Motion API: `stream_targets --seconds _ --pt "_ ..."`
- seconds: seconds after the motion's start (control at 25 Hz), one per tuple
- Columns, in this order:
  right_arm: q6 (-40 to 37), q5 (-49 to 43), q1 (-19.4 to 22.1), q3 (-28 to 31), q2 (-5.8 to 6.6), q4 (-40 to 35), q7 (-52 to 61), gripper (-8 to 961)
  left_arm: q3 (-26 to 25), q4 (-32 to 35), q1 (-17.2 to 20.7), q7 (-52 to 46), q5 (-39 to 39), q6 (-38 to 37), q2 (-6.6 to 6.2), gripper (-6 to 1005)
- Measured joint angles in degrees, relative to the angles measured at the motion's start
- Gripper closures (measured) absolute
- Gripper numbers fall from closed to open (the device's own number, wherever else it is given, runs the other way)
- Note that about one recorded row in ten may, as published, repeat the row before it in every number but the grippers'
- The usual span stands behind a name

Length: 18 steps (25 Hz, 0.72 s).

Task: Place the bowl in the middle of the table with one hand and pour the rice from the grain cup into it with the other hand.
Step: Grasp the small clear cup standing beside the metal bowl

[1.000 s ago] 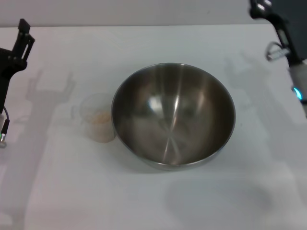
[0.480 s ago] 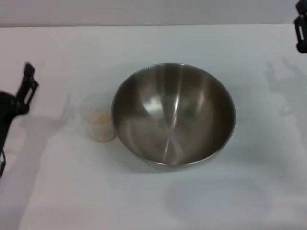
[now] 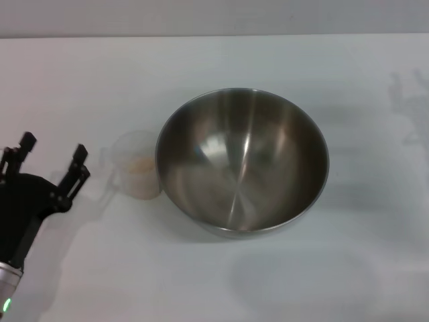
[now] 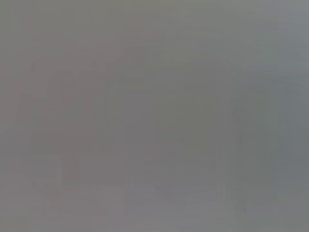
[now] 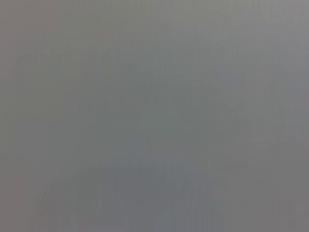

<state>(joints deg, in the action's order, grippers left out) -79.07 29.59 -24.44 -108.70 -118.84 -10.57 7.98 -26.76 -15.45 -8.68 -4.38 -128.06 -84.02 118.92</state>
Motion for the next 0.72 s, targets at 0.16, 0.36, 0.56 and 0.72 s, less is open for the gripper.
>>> stream_targets --seconds 0.16,0.36,0.56,0.72 --pt "0.2 -0.2 -0.6 0.1 0.13 0.1 0.0 543 1.7 0.6 -0.1 0.0 0.0 2.1 -0.01 303" --pt "0.2 -0.3 -0.8 -0.1 0.18 0.2 0.0 543 2.4 0.6 -0.7 0.1 0.0 5.1 0.05 307" --pt "-0.2 -0.4 -0.5 -0.1 0.18 0.2 0.0 543 2.7 0.6 -1.7 0.7 0.0 8.2 0.00 310" --pt "-0.3 -0.4 -0.2 0.0 0.10 0.2 0.0 543 2.8 0.6 -1.9 0.8 0.0 8.9 -0.01 313"
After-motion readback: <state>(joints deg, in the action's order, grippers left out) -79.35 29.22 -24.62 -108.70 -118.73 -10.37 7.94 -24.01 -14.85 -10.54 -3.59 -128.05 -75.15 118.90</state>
